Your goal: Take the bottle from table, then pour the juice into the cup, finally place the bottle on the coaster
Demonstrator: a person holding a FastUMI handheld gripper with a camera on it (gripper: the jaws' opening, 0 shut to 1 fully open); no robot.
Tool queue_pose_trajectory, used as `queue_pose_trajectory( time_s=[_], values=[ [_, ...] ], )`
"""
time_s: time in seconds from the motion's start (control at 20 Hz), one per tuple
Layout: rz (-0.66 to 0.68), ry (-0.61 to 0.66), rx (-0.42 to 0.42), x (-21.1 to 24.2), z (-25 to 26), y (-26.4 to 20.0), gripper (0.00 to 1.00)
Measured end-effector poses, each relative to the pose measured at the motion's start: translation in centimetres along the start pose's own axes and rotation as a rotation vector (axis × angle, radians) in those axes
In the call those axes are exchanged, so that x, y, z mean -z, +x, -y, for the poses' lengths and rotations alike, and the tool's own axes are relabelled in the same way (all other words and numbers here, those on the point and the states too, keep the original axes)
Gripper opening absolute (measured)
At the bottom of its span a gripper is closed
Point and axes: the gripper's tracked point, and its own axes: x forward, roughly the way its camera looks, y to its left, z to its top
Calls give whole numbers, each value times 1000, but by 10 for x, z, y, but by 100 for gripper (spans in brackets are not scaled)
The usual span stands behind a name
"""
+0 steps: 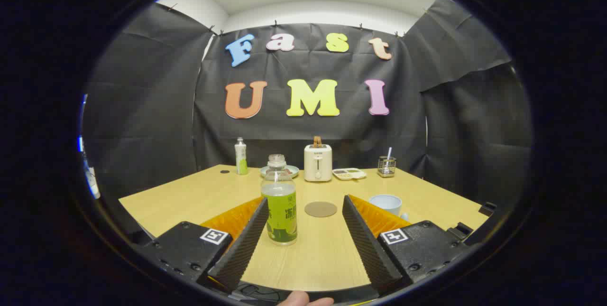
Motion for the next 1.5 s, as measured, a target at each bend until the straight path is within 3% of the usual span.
queue_pose_trajectory(
  time_s=[0.85, 1.5],
  values=[
    [9, 15, 13, -5, 2, -4, 100],
    [-7, 19, -22, 8, -3, 7, 100]
  ],
)
